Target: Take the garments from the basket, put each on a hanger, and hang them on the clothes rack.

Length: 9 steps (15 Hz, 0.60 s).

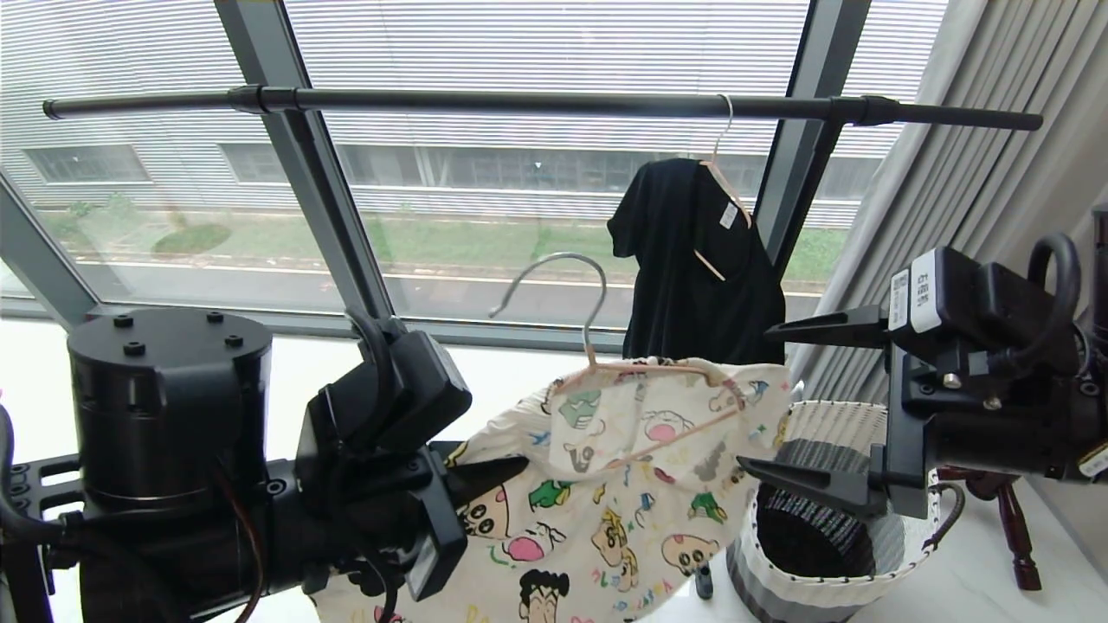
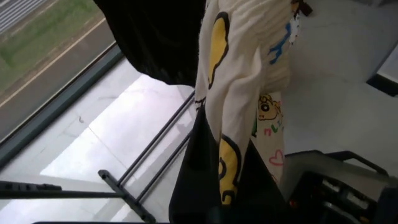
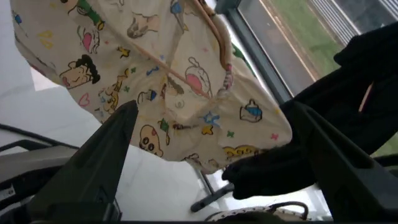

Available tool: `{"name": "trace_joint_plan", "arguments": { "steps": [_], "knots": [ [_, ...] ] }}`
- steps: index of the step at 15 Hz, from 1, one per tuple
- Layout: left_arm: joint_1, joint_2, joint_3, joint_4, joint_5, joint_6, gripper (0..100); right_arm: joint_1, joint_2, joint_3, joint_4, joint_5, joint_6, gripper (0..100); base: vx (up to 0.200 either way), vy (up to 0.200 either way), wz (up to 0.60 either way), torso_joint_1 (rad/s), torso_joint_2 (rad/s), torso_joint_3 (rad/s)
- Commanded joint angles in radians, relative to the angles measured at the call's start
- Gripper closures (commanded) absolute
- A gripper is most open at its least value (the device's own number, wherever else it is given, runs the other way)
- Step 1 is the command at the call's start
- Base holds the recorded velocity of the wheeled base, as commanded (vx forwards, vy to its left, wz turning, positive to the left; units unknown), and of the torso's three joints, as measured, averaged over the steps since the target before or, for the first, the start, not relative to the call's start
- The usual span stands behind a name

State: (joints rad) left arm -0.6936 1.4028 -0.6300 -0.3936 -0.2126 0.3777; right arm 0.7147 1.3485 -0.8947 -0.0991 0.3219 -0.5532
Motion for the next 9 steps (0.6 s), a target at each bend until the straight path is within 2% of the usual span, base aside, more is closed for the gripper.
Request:
{"name": "trace_joint_plan", "arguments": {
  "steps": [1, 3, 5, 6, 9],
  "knots": [
    [-0.063, 0.024, -0.005, -0.002, 0.001, 0.001, 100, 0.002, 0.034, -0.036, 0.042, 0.036, -0.044, 0, 0.000, 0.000, 0.00, 0.000, 0.00, 0.000],
    [-0.121, 0.025, -0.020, -0.002, 0.002, 0.026, 100, 0.003, 0.043, -0.036, 0.125, 0.074, -0.096, 0, 0.000, 0.000, 0.00, 0.000, 0.00, 0.000],
    [-0.141, 0.035, -0.020, -0.002, 0.002, 0.119, 100, 0.002, 0.047, -0.036, 0.184, 0.085, -0.108, 0, 0.000, 0.000, 0.00, 0.000, 0.00, 0.000],
    [-0.150, 0.036, -0.020, -0.002, 0.001, 0.141, 100, 0.003, 0.050, -0.038, 0.203, 0.085, -0.108, 0, 0.000, 0.000, 0.00, 0.000, 0.00, 0.000],
    [-0.178, 0.048, -0.030, -0.004, 0.004, 0.144, 100, 0.003, 0.046, -0.041, 0.272, 0.085, -0.108, 0, 0.000, 0.000, 0.00, 0.000, 0.00, 0.000]
  ]
}}
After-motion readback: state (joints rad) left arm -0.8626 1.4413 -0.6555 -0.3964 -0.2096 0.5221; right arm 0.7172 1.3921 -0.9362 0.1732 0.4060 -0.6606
